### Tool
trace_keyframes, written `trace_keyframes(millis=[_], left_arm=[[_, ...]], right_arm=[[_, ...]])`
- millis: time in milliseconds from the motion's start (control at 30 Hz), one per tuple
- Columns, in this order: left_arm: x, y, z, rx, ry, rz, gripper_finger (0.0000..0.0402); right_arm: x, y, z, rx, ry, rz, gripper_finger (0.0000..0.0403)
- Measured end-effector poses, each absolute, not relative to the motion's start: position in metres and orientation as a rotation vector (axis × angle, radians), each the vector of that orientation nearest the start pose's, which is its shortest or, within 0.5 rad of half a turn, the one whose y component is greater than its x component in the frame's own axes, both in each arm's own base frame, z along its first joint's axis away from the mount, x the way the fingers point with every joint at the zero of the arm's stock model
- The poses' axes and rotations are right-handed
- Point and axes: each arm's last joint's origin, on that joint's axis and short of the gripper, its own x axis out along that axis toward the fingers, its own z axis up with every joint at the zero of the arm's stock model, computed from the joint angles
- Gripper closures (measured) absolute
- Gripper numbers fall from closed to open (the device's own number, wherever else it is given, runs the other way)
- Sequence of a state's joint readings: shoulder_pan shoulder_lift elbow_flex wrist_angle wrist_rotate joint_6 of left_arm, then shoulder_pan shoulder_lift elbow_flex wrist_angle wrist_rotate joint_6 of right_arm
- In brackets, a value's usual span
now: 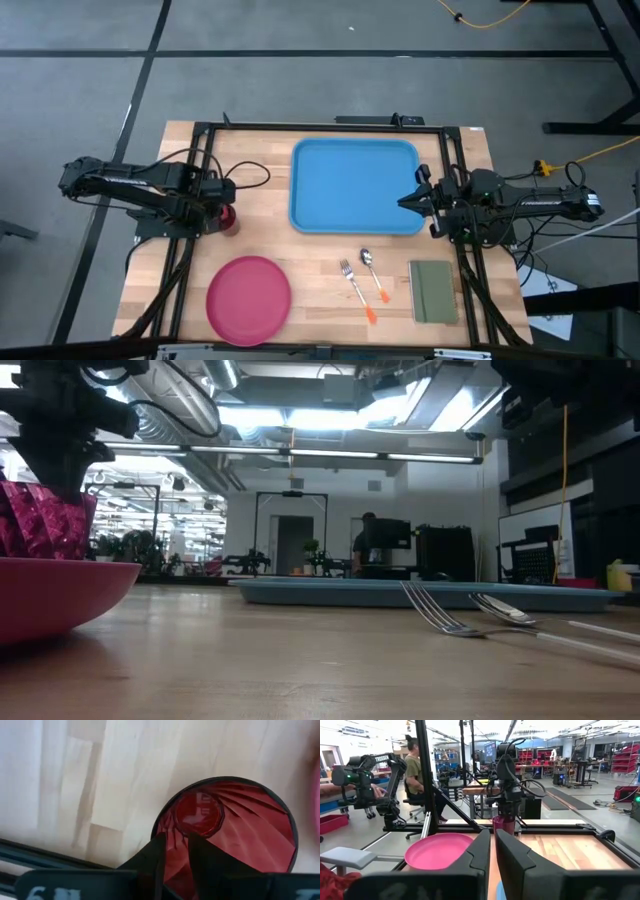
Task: Pick and place plate/cup/fork/spoon on tray
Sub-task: Put the red cup on the blue tray
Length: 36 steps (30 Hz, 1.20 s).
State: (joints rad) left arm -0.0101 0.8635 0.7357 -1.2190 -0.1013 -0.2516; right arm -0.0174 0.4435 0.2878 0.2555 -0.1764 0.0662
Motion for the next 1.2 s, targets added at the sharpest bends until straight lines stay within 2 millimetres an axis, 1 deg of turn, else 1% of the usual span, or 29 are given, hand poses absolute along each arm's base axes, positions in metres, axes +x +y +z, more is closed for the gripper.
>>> trace_keyframes(millis=[233,433,533,700,967,1200], left_arm=[[0.122,0.001,0.24,-0.157,1.311,0.235,0.0327],[0.127,0.002,0.265,-0.141,1.214,0.248,0.0327],[0.127,0.003,0.272,-0.124,1.191,0.271,0.0327],[0.123,0.003,0.265,-0.12,1.252,0.271,0.0327],[0.122,0.003,0.255,-0.111,1.28,0.281,0.0327],[0.12,0.003,0.243,-0.1,1.313,0.293,0.0327]], right_arm=[[0.129,0.003,0.245,0.059,-0.071,0.161,0.0367],[0.129,0.003,0.245,0.059,-0.064,0.161,0.0367],[0.129,0.003,0.244,0.06,-0.06,0.161,0.0367],[0.129,0.003,0.243,0.061,-0.051,0.16,0.0367],[0.129,0.003,0.243,0.062,-0.05,0.16,0.0367],[0.129,0.003,0.243,0.063,-0.05,0.16,0.0367]])
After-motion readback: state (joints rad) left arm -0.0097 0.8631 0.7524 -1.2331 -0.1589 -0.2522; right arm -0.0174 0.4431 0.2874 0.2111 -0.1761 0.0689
